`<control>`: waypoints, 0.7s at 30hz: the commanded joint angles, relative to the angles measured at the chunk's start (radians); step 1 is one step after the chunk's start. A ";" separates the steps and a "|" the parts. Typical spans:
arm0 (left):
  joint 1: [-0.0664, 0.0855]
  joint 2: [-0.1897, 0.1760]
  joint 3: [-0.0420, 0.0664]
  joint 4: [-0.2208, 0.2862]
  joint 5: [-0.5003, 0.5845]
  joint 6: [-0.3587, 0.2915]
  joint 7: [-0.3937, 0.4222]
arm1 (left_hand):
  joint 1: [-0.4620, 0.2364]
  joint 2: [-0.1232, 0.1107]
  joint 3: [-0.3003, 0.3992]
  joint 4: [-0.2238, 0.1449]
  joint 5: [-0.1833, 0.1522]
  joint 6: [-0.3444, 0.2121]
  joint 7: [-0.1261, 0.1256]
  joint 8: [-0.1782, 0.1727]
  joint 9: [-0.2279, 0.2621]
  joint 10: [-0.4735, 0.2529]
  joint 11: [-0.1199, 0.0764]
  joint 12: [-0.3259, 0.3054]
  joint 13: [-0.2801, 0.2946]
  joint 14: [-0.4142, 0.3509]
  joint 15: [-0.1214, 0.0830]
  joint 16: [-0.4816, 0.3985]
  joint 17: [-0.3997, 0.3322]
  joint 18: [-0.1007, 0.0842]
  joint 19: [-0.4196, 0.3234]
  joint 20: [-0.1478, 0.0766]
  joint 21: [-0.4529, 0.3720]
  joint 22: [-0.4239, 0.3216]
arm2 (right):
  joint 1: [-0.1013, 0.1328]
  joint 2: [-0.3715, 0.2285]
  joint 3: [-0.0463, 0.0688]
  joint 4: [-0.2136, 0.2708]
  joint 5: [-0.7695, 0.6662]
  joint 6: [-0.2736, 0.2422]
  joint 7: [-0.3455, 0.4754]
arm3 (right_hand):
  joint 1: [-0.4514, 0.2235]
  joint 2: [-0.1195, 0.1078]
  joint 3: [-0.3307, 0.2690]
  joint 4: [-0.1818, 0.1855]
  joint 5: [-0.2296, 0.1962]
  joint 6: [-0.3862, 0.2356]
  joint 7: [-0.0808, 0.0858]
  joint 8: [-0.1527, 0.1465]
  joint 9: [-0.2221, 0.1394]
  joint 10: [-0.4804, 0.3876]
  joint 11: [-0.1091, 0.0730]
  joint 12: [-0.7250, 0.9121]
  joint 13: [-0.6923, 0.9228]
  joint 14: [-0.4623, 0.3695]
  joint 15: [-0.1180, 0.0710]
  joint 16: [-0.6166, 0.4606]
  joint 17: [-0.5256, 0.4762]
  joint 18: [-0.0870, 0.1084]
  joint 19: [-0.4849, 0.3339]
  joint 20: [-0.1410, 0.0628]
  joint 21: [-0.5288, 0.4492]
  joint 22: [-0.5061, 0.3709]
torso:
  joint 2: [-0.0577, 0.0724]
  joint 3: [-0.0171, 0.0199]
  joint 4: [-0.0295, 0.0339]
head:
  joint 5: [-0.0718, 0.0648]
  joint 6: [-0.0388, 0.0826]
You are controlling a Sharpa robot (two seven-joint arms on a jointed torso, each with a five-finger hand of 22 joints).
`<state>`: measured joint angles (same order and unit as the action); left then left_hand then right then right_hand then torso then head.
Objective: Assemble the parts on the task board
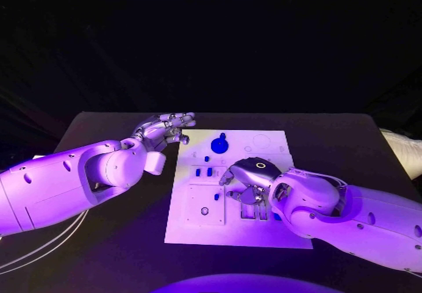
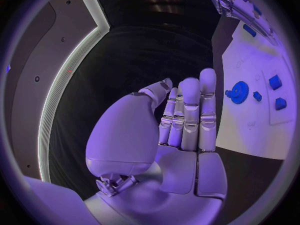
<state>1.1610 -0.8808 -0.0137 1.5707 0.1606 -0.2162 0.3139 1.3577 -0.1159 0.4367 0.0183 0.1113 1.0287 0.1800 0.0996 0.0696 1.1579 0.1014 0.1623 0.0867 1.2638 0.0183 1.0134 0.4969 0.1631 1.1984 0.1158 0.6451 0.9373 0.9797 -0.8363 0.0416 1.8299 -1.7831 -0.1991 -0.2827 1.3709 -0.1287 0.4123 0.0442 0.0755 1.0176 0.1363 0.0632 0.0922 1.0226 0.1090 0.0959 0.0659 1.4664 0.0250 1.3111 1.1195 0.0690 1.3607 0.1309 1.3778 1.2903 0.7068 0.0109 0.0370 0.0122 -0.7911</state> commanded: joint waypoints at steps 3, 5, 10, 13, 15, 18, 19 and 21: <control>0.000 0.000 0.001 0.002 -0.005 0.021 0.002 | 0.012 0.000 -0.006 -0.001 -0.002 -0.005 0.001 0.001 -0.002 -0.006 0.001 0.005 0.000 -0.007 -0.002 -0.004 -0.001 0.015 -0.005 0.001 -0.003 -0.001 | 0.029 -0.060 0.007 0.033 0.010 -0.044 -0.021 | 0.007 0.000 -0.013 0.001 0.000 0.007 -0.002 0.004 -0.002 0.016 0.000 0.013 0.001 0.022 0.000 -0.003 -0.002 0.005 -0.001 0.001 -0.005 0.001 | 0.000 -0.0004 -0.0011 | -0.009 0.006; 0.000 -0.001 0.001 0.002 -0.005 0.022 0.002 | 0.012 0.000 -0.006 -0.001 -0.002 -0.005 0.001 0.001 -0.002 -0.006 0.001 0.005 0.000 -0.007 -0.002 -0.004 -0.001 0.015 -0.005 0.001 -0.003 -0.001 | 0.044 -0.089 0.009 0.038 0.011 -0.037 -0.036 | 0.006 -0.003 -0.018 0.002 -0.001 0.006 -0.004 0.003 -0.003 0.018 -0.001 0.016 0.000 0.022 -0.002 -0.004 -0.003 0.005 -0.001 0.000 -0.004 0.002 | 0.000 -0.0007 -0.0020 | -0.013 0.009; 0.000 -0.001 0.001 0.002 -0.005 0.023 0.001 | 0.012 0.000 -0.006 -0.001 -0.002 -0.005 0.001 0.001 -0.002 -0.006 0.001 0.005 0.000 -0.007 -0.002 -0.004 -0.001 0.015 -0.005 0.001 -0.003 -0.001 | 0.066 -0.135 0.011 0.029 0.000 -0.019 -0.064 | 0.007 -0.012 -0.038 0.006 -0.008 -0.004 -0.007 -0.001 -0.011 -0.005 -0.013 0.008 -0.004 0.022 -0.022 -0.006 -0.007 0.005 0.001 -0.015 -0.005 0.003 | 0.000 0.0002 -0.0010 | -0.023 0.016; 0.000 -0.001 0.000 0.002 -0.005 0.024 0.001 | 0.012 0.000 -0.006 -0.001 -0.002 -0.005 0.001 0.001 -0.002 -0.006 0.001 0.005 0.000 -0.007 -0.002 -0.004 -0.001 0.015 -0.005 0.001 -0.003 -0.001 | 0.070 -0.149 0.012 0.019 -0.011 -0.005 -0.075 | 0.011 -0.015 -0.050 0.008 -0.012 -0.009 -0.010 -0.001 -0.015 -0.019 -0.016 0.002 -0.004 0.022 -0.033 -0.009 -0.011 0.005 0.001 -0.025 -0.006 0.002 | 0.001 0.0008 0.0003 | -0.026 0.019; 0.000 -0.001 0.000 0.002 -0.005 0.024 0.001 | 0.012 0.000 -0.006 -0.001 -0.002 -0.005 0.001 0.001 -0.002 -0.006 0.001 0.005 0.000 -0.007 -0.002 -0.004 -0.001 0.015 -0.005 0.001 -0.003 -0.001 | 0.072 -0.155 0.012 0.012 -0.019 0.004 -0.081 | 0.012 -0.015 -0.055 0.010 -0.013 -0.009 -0.012 -0.001 -0.016 -0.023 -0.018 0.000 -0.004 0.022 -0.037 -0.011 -0.012 0.005 0.001 -0.029 -0.007 0.001 | 0.001 0.0009 0.0003 | -0.029 0.020; 0.000 -0.001 0.000 0.002 -0.005 0.025 0.001 | 0.012 0.000 -0.006 -0.001 -0.002 -0.005 0.001 0.001 -0.002 -0.006 0.001 0.005 0.000 -0.007 -0.002 -0.004 -0.001 0.015 -0.005 0.001 -0.003 -0.001 | 0.073 -0.161 0.012 0.003 -0.027 0.019 -0.087 | 0.013 -0.016 -0.057 0.011 -0.014 -0.009 -0.014 0.000 -0.016 -0.024 -0.019 0.000 -0.003 0.022 -0.039 -0.011 -0.013 0.005 0.000 -0.030 -0.008 0.000 | 0.001 0.0005 0.0016 | -0.031 0.021; 0.000 -0.001 0.000 0.002 -0.005 0.025 0.001 | 0.012 0.000 -0.006 -0.001 -0.002 -0.005 0.001 0.001 -0.002 -0.006 0.001 0.005 0.000 -0.007 -0.002 -0.004 -0.001 0.015 -0.005 0.001 -0.003 -0.001 | 0.073 -0.161 0.012 0.001 -0.028 0.022 -0.088 | 0.013 -0.015 -0.058 0.011 -0.015 -0.008 -0.016 0.000 -0.016 -0.023 -0.019 0.001 -0.003 0.022 -0.039 -0.012 -0.015 0.005 0.000 -0.031 -0.008 0.000 | 0.001 0.0003 0.0019 | -0.032 0.021; 0.000 -0.001 0.000 0.001 -0.005 0.025 0.000 | 0.012 0.000 -0.006 -0.001 -0.002 -0.005 0.001 0.001 -0.002 -0.006 0.001 0.005 0.000 -0.007 -0.002 -0.004 -0.001 0.015 -0.005 0.001 -0.003 -0.001 | 0.073 -0.161 0.012 -0.004 -0.031 0.033 -0.090 | 0.015 -0.013 -0.060 0.013 -0.015 -0.005 -0.018 0.001 -0.016 -0.018 -0.020 0.004 -0.002 0.022 -0.040 -0.012 -0.015 0.005 0.001 -0.033 -0.008 0.000 | 0.002 0.0004 0.0020 | -0.032 0.022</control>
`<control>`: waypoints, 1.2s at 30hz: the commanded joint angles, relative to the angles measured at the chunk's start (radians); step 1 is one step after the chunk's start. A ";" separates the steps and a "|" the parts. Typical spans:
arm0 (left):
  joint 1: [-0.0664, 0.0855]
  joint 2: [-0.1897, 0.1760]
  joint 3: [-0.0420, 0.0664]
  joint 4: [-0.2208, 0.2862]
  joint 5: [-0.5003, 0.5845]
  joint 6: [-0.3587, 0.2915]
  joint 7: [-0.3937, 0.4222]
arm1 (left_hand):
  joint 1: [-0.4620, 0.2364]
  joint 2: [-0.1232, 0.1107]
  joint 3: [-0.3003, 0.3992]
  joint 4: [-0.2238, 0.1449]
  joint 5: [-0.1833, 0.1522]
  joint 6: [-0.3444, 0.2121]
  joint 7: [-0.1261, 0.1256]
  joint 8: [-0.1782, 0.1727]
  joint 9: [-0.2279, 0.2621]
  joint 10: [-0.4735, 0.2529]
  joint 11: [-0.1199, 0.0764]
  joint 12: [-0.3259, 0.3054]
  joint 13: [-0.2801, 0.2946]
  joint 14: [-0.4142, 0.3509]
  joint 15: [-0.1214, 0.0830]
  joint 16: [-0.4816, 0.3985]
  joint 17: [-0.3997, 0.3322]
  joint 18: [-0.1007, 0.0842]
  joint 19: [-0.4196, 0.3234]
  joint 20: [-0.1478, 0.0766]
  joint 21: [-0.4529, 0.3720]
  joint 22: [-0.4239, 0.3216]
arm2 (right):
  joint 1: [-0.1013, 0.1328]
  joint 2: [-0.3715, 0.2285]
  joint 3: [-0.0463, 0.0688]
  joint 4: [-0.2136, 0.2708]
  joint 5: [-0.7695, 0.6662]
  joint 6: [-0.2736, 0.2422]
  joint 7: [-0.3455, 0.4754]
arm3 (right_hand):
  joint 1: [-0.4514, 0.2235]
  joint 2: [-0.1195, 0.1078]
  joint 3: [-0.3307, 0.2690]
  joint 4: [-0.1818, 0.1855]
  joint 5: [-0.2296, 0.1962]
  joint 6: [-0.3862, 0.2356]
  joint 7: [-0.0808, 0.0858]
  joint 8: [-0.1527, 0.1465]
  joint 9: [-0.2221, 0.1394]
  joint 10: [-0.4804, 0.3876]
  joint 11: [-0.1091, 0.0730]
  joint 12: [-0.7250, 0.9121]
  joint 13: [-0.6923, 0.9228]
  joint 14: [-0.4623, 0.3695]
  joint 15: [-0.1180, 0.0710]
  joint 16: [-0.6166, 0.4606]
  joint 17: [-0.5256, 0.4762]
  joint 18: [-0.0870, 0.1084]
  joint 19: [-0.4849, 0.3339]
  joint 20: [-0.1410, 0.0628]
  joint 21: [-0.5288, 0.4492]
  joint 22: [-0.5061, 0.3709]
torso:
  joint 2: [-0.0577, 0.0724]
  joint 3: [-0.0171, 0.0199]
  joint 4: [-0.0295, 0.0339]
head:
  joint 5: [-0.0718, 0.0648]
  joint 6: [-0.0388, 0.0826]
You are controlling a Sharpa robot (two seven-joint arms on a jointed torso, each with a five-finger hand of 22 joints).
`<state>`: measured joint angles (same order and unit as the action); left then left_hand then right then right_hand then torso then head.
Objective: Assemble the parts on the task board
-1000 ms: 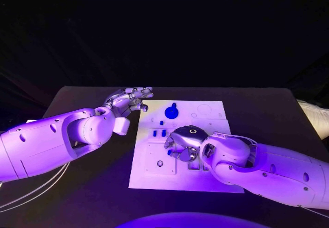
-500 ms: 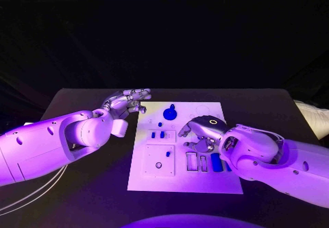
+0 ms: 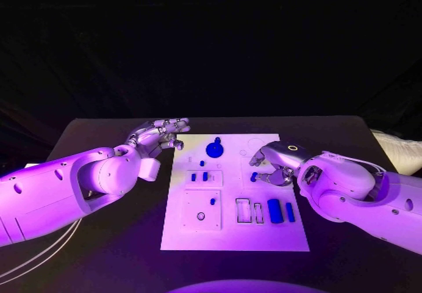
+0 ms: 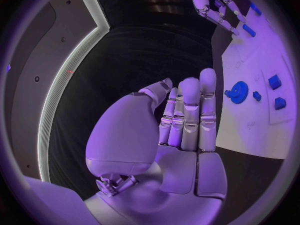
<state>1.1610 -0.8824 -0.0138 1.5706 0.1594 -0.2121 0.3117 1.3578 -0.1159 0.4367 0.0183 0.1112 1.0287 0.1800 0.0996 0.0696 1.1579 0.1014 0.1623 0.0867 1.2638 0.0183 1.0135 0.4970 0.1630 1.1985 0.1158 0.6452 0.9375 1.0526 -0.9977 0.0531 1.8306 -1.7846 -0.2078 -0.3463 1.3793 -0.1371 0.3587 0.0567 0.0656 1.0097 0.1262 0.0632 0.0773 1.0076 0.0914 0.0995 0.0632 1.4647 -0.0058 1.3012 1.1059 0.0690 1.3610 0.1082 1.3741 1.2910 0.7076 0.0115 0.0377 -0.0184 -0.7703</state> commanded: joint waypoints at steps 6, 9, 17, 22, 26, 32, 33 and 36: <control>0.000 0.001 0.000 0.001 -0.004 0.022 0.002 | 0.012 0.000 -0.006 -0.001 -0.002 -0.005 0.001 0.001 -0.002 -0.006 0.001 0.005 0.000 -0.007 -0.002 -0.005 -0.001 0.015 -0.005 0.001 -0.003 -0.001 | -0.001 0.010 0.000 -0.013 -0.030 0.063 -0.021 | 0.013 0.004 -0.012 0.008 -0.003 0.015 -0.013 0.003 -0.002 0.030 -0.006 0.016 0.002 0.025 -0.009 -0.004 -0.002 0.004 0.002 -0.012 -0.005 0.000 | 0.002 0.0003 0.0013 | -0.001 0.000; 0.000 0.000 0.000 0.001 -0.004 0.022 0.002 | 0.012 0.000 -0.006 -0.001 -0.002 -0.005 0.001 0.001 -0.002 -0.006 0.001 0.005 0.000 -0.007 -0.002 -0.005 -0.001 0.015 -0.005 0.001 -0.003 -0.001 | -0.003 0.017 -0.001 -0.017 -0.028 0.075 -0.015 | 0.017 0.009 -0.010 0.013 -0.003 0.029 -0.010 0.006 -0.001 0.055 -0.012 0.026 0.002 0.026 -0.012 -0.004 -0.001 0.004 0.003 -0.014 -0.005 0.000 | 0.001 -0.0001 0.0015 | -0.001 -0.001; 0.000 0.000 0.000 0.000 -0.004 0.022 0.001 | 0.012 0.000 -0.006 -0.001 -0.002 -0.005 0.001 0.001 -0.002 -0.006 0.001 0.005 0.000 -0.007 -0.002 -0.005 -0.001 0.015 -0.005 0.001 -0.003 -0.001 | -0.007 0.034 -0.002 -0.027 -0.025 0.104 -0.002 | 0.024 0.019 0.004 0.024 0.000 0.084 -0.017 0.020 0.006 0.117 -0.026 0.040 0.001 0.028 -0.019 -0.003 0.000 0.003 0.006 -0.022 -0.005 0.002 | 0.001 -0.0001 0.0010 | 0.000 -0.004; 0.000 -0.001 0.000 0.001 -0.004 0.022 0.001 | 0.012 0.000 -0.006 -0.001 -0.002 -0.005 0.001 0.001 -0.002 -0.006 0.001 0.005 0.000 -0.007 -0.002 -0.005 -0.001 0.015 -0.005 0.001 -0.003 -0.001 | -0.010 0.043 -0.002 -0.033 -0.023 0.107 0.003 | 0.031 0.027 0.014 0.026 0.001 0.103 -0.017 0.023 0.009 0.140 -0.030 0.041 0.001 0.029 -0.018 -0.002 0.001 0.003 0.008 -0.022 -0.004 0.005 | 0.001 0.0003 0.0008 | 0.001 -0.005; 0.000 -0.001 0.000 0.001 -0.004 0.022 0.001 | 0.012 0.000 -0.006 -0.001 -0.002 -0.005 0.001 0.001 -0.002 -0.006 0.001 0.005 0.000 -0.007 -0.002 -0.005 -0.001 0.015 -0.005 0.001 -0.003 -0.001 | -0.011 0.047 -0.003 -0.039 -0.023 0.106 0.002 | 0.042 0.037 0.026 0.024 -0.001 0.124 -0.018 0.029 0.014 0.166 -0.033 0.043 0.003 0.030 -0.015 0.001 0.006 0.001 0.014 -0.020 0.001 0.012 | 0.001 0.0000 0.0012 | 0.000 -0.007; 0.000 -0.001 0.000 0.000 -0.004 0.022 0.001 | 0.012 0.000 -0.006 -0.001 -0.002 -0.005 0.001 0.001 -0.002 -0.006 0.001 0.005 0.000 -0.007 -0.002 -0.005 -0.001 0.015 -0.005 0.001 -0.003 -0.001 | -0.012 0.053 -0.003 -0.047 -0.030 0.091 -0.002 | 0.062 0.055 0.048 0.014 -0.011 0.147 -0.017 0.035 0.021 0.195 -0.036 0.043 0.004 0.032 -0.015 0.006 0.012 -0.001 0.020 -0.020 0.007 0.020 | 0.000 0.0000 0.0005 | 0.000 -0.007; 0.000 -0.001 0.000 0.000 -0.004 0.023 0.000 | 0.012 0.000 -0.006 -0.001 -0.002 -0.005 0.001 0.001 -0.002 -0.006 0.001 0.005 0.000 -0.007 -0.002 -0.005 -0.001 0.015 -0.005 0.001 -0.003 -0.001 | -0.012 0.054 -0.003 -0.048 -0.032 0.086 -0.003 | 0.065 0.058 0.052 0.012 -0.012 0.150 -0.017 0.036 0.022 0.199 -0.037 0.043 0.004 0.032 -0.016 0.006 0.013 -0.001 0.021 -0.020 0.008 0.022 | 0.000 -0.0002 0.0007 | 0.000 -0.007; 0.000 -0.001 0.000 0.000 -0.004 0.024 0.000 | 0.012 0.000 -0.006 -0.001 -0.002 -0.005 0.001 0.001 -0.002 -0.006 0.001 0.005 0.000 -0.007 -0.002 -0.005 -0.001 0.015 -0.005 0.001 -0.003 -0.001 | -0.012 0.055 -0.003 -0.048 -0.039 0.055 -0.001 | 0.078 0.066 0.065 0.002 -0.013 0.159 -0.015 0.039 0.026 0.213 -0.038 0.042 0.005 0.033 -0.017 0.009 0.016 -0.003 0.025 -0.021 0.013 0.028 | 0.000 -0.0003 0.0011 | -0.001 -0.007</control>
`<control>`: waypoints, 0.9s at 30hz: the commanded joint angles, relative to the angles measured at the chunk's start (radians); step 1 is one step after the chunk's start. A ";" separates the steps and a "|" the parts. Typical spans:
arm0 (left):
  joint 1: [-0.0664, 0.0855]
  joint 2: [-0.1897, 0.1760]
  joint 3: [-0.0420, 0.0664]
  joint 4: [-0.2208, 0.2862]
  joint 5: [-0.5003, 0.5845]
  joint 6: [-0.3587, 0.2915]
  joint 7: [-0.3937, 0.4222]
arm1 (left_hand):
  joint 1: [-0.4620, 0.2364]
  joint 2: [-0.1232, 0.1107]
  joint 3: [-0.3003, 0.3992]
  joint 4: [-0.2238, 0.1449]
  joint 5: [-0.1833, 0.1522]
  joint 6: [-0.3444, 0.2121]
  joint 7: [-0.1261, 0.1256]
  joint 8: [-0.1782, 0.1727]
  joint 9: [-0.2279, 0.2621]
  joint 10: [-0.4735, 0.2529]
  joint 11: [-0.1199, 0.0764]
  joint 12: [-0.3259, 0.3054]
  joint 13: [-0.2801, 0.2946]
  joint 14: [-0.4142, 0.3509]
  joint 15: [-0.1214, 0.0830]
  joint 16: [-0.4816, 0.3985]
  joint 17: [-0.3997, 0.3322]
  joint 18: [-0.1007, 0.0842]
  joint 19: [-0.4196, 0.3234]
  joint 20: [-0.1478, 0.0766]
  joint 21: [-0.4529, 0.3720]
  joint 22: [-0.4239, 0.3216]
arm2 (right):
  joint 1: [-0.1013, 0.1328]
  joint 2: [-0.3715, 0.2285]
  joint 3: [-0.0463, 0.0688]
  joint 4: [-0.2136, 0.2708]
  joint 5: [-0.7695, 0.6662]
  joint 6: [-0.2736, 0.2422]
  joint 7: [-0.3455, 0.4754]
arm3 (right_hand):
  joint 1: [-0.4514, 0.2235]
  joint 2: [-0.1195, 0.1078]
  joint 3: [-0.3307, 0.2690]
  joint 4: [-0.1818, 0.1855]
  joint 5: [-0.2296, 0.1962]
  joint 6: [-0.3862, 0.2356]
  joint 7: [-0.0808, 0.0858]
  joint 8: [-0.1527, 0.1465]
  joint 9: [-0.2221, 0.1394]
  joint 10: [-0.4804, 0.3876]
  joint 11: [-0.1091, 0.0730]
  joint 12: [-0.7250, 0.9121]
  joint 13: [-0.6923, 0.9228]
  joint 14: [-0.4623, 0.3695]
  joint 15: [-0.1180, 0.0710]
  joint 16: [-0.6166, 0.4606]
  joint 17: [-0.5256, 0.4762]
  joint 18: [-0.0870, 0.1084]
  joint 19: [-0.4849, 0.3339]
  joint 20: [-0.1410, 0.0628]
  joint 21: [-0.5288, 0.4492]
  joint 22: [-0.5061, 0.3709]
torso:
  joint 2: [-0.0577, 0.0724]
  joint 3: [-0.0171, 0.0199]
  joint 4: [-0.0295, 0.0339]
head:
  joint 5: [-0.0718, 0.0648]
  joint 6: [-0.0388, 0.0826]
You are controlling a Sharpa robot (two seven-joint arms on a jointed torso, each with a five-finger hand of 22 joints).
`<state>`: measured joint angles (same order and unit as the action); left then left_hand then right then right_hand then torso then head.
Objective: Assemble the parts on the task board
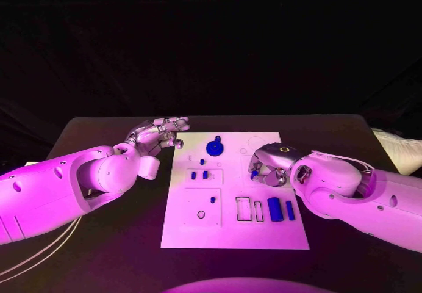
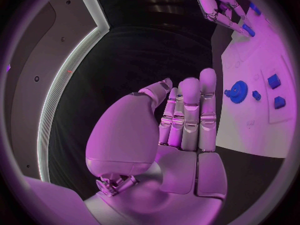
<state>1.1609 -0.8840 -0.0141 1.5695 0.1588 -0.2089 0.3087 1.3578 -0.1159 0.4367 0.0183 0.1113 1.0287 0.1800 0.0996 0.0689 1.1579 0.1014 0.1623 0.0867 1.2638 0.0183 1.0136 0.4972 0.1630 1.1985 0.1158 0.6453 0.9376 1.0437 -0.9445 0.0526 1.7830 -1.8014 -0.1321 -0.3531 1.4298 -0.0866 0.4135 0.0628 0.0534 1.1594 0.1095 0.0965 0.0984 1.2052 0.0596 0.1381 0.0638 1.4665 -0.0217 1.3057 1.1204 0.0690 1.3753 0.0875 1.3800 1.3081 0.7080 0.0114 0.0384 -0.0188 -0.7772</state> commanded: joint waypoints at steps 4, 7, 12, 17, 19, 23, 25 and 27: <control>0.000 0.001 0.001 0.000 -0.004 0.021 0.003 | 0.012 0.000 -0.006 -0.001 -0.002 -0.005 0.001 0.001 -0.001 -0.006 0.001 0.005 0.000 -0.007 -0.002 -0.005 -0.001 0.015 -0.005 0.001 -0.003 -0.001 | -0.003 -0.006 -0.002 0.018 -0.021 -0.079 0.013 | 0.042 0.019 0.030 -0.021 -0.001 0.016 0.006 0.008 0.010 0.036 -0.008 0.003 0.007 0.032 -0.003 0.008 0.006 -0.005 0.018 -0.002 0.014 0.020 | -0.001 0.0002 0.0004 | -0.001 0.000; 0.000 0.002 0.000 -0.001 -0.005 0.021 0.002 | 0.012 0.002 -0.008 -0.002 -0.002 -0.005 0.001 0.002 -0.001 -0.007 0.002 0.007 0.000 -0.009 -0.002 -0.005 -0.004 0.015 -0.006 0.001 -0.005 -0.003 | 0.001 -0.020 0.001 0.044 0.002 -0.099 0.015 | 0.043 0.018 0.033 -0.024 -0.002 0.016 0.008 0.007 0.011 0.039 -0.007 0.002 0.007 0.032 -0.002 0.009 0.008 -0.006 0.020 -0.002 0.017 0.023 | -0.002 -0.0005 0.0014 | -0.001 0.001; -0.001 0.002 0.000 -0.001 -0.005 0.021 0.002 | 0.012 0.003 -0.009 -0.002 -0.002 -0.005 0.001 0.003 -0.001 -0.007 0.002 0.008 0.000 -0.010 -0.002 -0.005 -0.005 0.015 -0.006 0.001 -0.006 -0.003 | 0.013 -0.043 0.007 0.094 0.045 -0.117 0.015 | 0.043 0.016 0.035 -0.026 -0.002 0.015 0.010 0.006 0.011 0.040 -0.006 0.000 0.007 0.032 -0.002 0.010 0.009 -0.006 0.021 -0.002 0.018 0.025 | -0.002 -0.0013 -0.0005 | -0.001 0.002; -0.001 0.004 0.000 -0.001 -0.005 0.022 0.003 | 0.012 0.003 -0.009 -0.002 -0.002 -0.005 0.001 0.003 -0.001 -0.007 0.002 0.008 0.000 -0.010 -0.002 -0.005 -0.005 0.015 -0.006 0.001 -0.006 -0.003 | 0.020 -0.045 0.011 0.141 0.077 -0.132 0.022 | 0.043 0.014 0.038 -0.029 -0.002 0.014 0.013 0.005 0.012 0.040 -0.005 -0.003 0.007 0.032 -0.001 0.011 0.011 -0.007 0.022 -0.002 0.019 0.027 | -0.001 -0.0006 -0.0009 | 0.001 0.005; -0.001 0.004 0.000 -0.001 -0.005 0.023 0.003 | 0.012 0.003 -0.009 -0.002 -0.002 -0.005 0.001 0.003 -0.001 -0.007 0.002 0.008 0.000 -0.010 -0.002 -0.005 -0.005 0.015 -0.006 0.001 -0.006 -0.003 | 0.020 -0.035 0.011 0.156 0.089 -0.133 0.028 | 0.044 0.014 0.039 -0.030 -0.002 0.013 0.014 0.004 0.012 0.040 -0.004 -0.004 0.007 0.032 -0.001 0.011 0.011 -0.007 0.022 -0.002 0.019 0.027 | 0.000 -0.0007 0.0003 | 0.003 0.004; -0.001 0.006 0.000 -0.001 -0.005 0.023 0.002 | 0.012 0.003 -0.009 -0.002 -0.002 -0.005 0.001 0.003 -0.001 -0.007 0.002 0.008 0.000 -0.010 -0.002 -0.005 -0.005 0.015 -0.006 0.001 -0.006 -0.003 | 0.010 0.005 0.011 0.176 0.100 -0.129 0.044 | 0.044 0.013 0.042 -0.032 -0.001 0.012 0.016 0.003 0.012 0.039 -0.003 -0.006 0.007 0.032 0.000 0.010 0.008 -0.006 0.020 -0.002 0.018 0.025 | -0.001 -0.0016 0.0011 | 0.006 0.003; -0.001 0.008 0.000 -0.001 -0.005 0.024 0.002 | 0.012 0.003 -0.009 -0.002 -0.002 -0.005 0.001 0.003 -0.001 -0.007 0.002 0.008 0.000 -0.010 -0.002 -0.005 -0.005 0.015 -0.006 0.001 -0.006 -0.003 | 0.001 0.035 0.009 0.181 0.102 -0.122 0.054 | 0.044 0.013 0.043 -0.033 -0.001 0.012 0.016 0.002 0.012 0.038 -0.002 -0.007 0.007 0.032 0.001 0.009 0.006 -0.006 0.019 -0.001 0.017 0.023 | -0.001 -0.0019 0.0027 | 0.010 0.001; -0.001 0.009 0.000 -0.001 -0.005 0.024 0.002 | 0.012 0.003 -0.009 -0.002 -0.002 -0.005 0.001 0.003 -0.001 -0.007 0.002 0.008 0.000 -0.010 -0.002 -0.005 -0.005 0.015 -0.006 0.001 -0.006 -0.003 | -0.008 0.057 0.008 0.182 0.104 -0.116 0.061 | 0.044 0.013 0.045 -0.035 0.000 0.011 0.017 0.002 0.012 0.038 -0.001 -0.009 0.007 0.031 0.001 0.008 0.005 -0.005 0.018 -0.001 0.016 0.022 | -0.001 -0.0023 0.0033 | 0.014 -0.002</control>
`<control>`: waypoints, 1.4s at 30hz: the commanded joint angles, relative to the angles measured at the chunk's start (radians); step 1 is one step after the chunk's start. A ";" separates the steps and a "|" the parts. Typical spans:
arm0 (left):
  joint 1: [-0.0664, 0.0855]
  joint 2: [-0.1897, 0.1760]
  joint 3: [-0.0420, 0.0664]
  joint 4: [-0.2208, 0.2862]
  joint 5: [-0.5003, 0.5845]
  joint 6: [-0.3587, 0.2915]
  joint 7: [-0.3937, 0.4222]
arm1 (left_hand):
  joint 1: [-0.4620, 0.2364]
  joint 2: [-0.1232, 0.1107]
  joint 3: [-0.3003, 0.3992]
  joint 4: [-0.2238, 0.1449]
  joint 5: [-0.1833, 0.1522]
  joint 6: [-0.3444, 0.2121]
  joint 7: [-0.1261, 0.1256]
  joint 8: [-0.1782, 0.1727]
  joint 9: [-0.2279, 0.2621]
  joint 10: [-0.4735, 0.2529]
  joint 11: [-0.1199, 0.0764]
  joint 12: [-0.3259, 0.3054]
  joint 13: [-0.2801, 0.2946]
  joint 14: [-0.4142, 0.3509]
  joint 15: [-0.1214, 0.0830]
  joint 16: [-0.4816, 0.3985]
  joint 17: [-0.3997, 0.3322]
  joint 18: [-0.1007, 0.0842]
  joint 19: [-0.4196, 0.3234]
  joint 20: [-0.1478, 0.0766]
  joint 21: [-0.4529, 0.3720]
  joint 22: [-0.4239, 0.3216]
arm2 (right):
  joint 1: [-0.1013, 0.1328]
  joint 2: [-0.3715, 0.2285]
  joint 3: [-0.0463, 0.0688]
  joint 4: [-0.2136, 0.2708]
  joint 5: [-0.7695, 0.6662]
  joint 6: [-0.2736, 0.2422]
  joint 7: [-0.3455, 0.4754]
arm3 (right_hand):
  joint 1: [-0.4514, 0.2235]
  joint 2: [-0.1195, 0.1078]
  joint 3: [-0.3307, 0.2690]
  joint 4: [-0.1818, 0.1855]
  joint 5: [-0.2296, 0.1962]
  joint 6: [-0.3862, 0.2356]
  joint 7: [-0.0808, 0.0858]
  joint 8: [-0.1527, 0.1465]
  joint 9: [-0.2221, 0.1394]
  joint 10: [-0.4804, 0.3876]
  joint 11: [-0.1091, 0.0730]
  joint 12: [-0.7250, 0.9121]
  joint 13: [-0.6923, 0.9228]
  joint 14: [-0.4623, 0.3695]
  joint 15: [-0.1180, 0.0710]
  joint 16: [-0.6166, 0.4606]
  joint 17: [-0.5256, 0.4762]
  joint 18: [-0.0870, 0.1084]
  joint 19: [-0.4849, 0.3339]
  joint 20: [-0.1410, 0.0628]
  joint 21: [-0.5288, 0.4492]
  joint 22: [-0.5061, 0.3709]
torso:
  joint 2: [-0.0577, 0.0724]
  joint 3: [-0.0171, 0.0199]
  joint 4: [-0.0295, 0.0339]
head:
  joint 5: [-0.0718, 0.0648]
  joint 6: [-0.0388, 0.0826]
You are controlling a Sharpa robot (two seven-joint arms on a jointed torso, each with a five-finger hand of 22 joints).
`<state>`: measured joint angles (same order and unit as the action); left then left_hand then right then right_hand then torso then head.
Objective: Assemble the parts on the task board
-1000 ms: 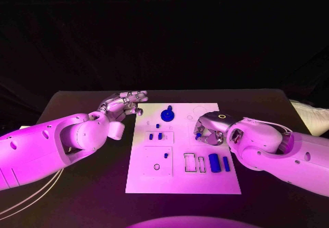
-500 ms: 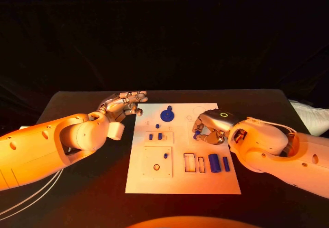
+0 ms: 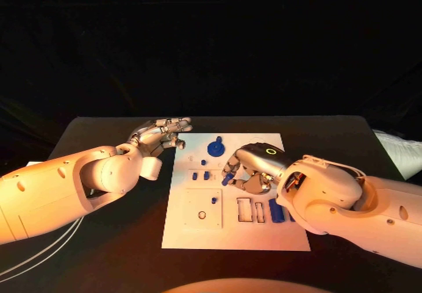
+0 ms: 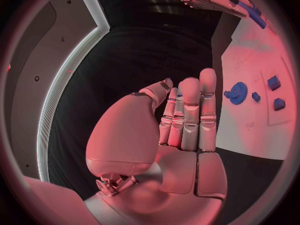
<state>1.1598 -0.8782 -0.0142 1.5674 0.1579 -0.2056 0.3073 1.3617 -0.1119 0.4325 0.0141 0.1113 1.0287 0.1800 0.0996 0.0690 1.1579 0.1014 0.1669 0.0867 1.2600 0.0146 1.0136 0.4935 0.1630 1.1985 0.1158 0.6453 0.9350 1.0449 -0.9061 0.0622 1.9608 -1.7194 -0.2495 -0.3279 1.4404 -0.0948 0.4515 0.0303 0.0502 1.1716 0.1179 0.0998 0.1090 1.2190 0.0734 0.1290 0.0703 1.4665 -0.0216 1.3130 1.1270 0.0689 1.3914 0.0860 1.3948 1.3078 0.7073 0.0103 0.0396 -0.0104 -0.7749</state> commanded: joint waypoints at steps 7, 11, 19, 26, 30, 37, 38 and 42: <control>0.000 0.006 0.000 0.001 -0.004 0.022 0.003 | 0.008 -0.001 -0.005 0.002 -0.002 -0.005 0.001 0.003 -0.001 -0.007 0.002 0.003 0.000 -0.006 0.002 -0.005 -0.001 0.015 -0.006 0.001 -0.006 -0.001 | -0.055 0.097 -0.008 -0.010 0.022 0.036 0.062 | 0.034 0.021 0.015 -0.008 0.005 -0.007 0.013 -0.006 0.002 0.020 -0.012 -0.007 0.000 0.030 0.004 -0.001 -0.005 -0.004 -0.002 0.003 -0.002 0.018 | 0.001 -0.0012 0.0000 | 0.022 -0.011; 0.000 0.008 0.000 0.002 -0.004 0.023 0.003 | 0.008 -0.001 -0.005 0.002 -0.002 -0.005 0.001 0.003 -0.001 -0.007 0.002 0.003 0.000 -0.006 0.002 -0.005 -0.001 0.015 -0.006 0.001 -0.006 -0.001 | -0.070 0.131 -0.017 -0.044 0.010 0.055 0.073 | 0.034 0.022 0.017 -0.010 0.006 -0.008 0.014 -0.008 0.002 0.019 -0.011 -0.009 0.000 0.030 0.005 -0.001 -0.006 -0.004 -0.003 0.003 -0.002 0.017 | 0.001 -0.0016 -0.0010 | 0.026 -0.013; 0.000 0.011 0.000 0.001 -0.004 0.022 0.002 | 0.008 -0.001 -0.005 0.002 -0.002 -0.005 0.001 0.003 -0.001 -0.007 0.002 0.003 0.000 -0.006 0.002 -0.005 -0.001 0.015 -0.006 0.001 -0.006 -0.001 | -0.094 0.161 -0.026 -0.087 -0.024 0.088 0.080 | 0.033 0.022 0.019 -0.011 0.007 -0.009 0.015 -0.009 0.002 0.018 -0.010 -0.011 0.000 0.030 0.006 -0.002 -0.008 -0.003 -0.004 0.004 -0.003 0.017 | 0.001 0.0001 -0.0013 | 0.029 -0.017; 0.000 0.011 0.000 0.000 -0.004 0.022 0.002 | 0.008 -0.001 -0.005 0.002 -0.002 -0.005 0.001 0.003 -0.001 -0.007 0.002 0.003 0.000 -0.006 0.002 -0.005 -0.001 0.015 -0.006 0.001 -0.006 -0.001 | -0.098 0.168 -0.030 -0.103 -0.035 0.108 0.074 | 0.032 0.021 0.019 -0.011 0.007 -0.009 0.015 -0.009 0.003 0.019 -0.009 -0.011 0.000 0.030 0.006 -0.001 -0.006 -0.004 -0.003 0.004 -0.002 0.018 | 0.001 0.0011 -0.0014 | 0.028 -0.018; 0.000 0.012 0.000 -0.001 -0.004 0.022 0.002 | 0.008 -0.001 -0.005 0.002 -0.002 -0.005 0.001 0.003 -0.001 -0.007 0.002 0.003 0.000 -0.006 0.002 -0.005 -0.001 0.015 -0.006 0.001 -0.006 -0.001 | -0.098 0.170 -0.031 -0.110 -0.042 0.113 0.068 | 0.031 0.020 0.019 -0.012 0.007 -0.009 0.015 -0.009 0.003 0.019 -0.009 -0.011 0.000 0.030 0.006 -0.001 -0.006 -0.004 -0.003 0.004 -0.002 0.018 | 0.001 0.0012 -0.0011 | 0.027 -0.018; 0.000 0.011 0.000 -0.001 -0.004 0.021 0.002 | 0.009 0.000 -0.007 0.002 -0.002 -0.005 0.001 0.003 -0.001 -0.009 0.002 0.006 0.000 -0.007 0.002 -0.004 -0.001 0.016 -0.006 0.002 -0.009 -0.002 | -0.099 0.181 -0.033 -0.122 -0.077 0.124 0.044 | 0.030 0.020 0.019 -0.012 0.008 -0.009 0.016 -0.009 0.003 0.018 -0.009 -0.012 0.000 0.030 0.007 -0.001 -0.006 -0.004 -0.003 0.005 -0.002 0.019 | 0.002 0.0010 -0.0010 | 0.027 -0.016; 0.000 0.011 0.000 -0.001 -0.004 0.021 0.002 | 0.009 0.000 -0.007 0.002 -0.002 -0.005 0.001 0.003 -0.001 -0.009 0.002 0.006 0.000 -0.007 0.002 -0.004 -0.001 0.016 -0.006 0.002 -0.009 -0.002 | -0.099 0.184 -0.033 -0.123 -0.083 0.126 0.040 | 0.030 0.020 0.019 -0.012 0.008 -0.009 0.016 -0.009 0.003 0.018 -0.009 -0.012 0.000 0.030 0.007 -0.001 -0.006 -0.004 -0.003 0.005 -0.002 0.019 | 0.002 0.0010 -0.0015 | 0.026 -0.015; 0.000 0.011 0.000 -0.001 -0.004 0.021 0.002 | 0.009 0.000 -0.007 0.002 -0.002 -0.005 0.001 0.003 -0.001 -0.009 0.002 0.006 0.000 -0.007 0.002 -0.004 -0.001 0.016 -0.006 0.002 -0.009 -0.002 | -0.099 0.196 -0.037 -0.131 -0.110 0.137 0.025 | 0.028 0.020 0.019 -0.011 0.008 -0.010 0.016 -0.010 0.003 0.018 -0.008 -0.013 0.000 0.030 0.007 -0.002 -0.007 -0.004 -0.003 0.005 -0.002 0.018 | 0.002 0.0010 0.0005 | 0.025 -0.017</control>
<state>1.1595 -0.8688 -0.0143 1.5652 0.1573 -0.2022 0.3051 1.3617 -0.1120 0.4326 0.0142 0.1112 1.0287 0.1800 0.0996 0.0692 1.1543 0.1050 0.1668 0.0867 1.2600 0.0148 1.0136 0.4937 0.1630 1.1985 0.1158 0.6389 0.9338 0.9474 -0.7140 0.0260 1.8321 -1.7768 -0.1431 -0.2803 1.4511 -0.0869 0.4671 0.0181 0.0540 1.1628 0.1280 0.0861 0.1109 1.2197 0.0741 0.1148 0.0697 1.4665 -0.0216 1.3129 1.1200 0.0689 1.3912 0.0860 1.3943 1.3073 0.7086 0.0114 0.0387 0.0149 -0.7906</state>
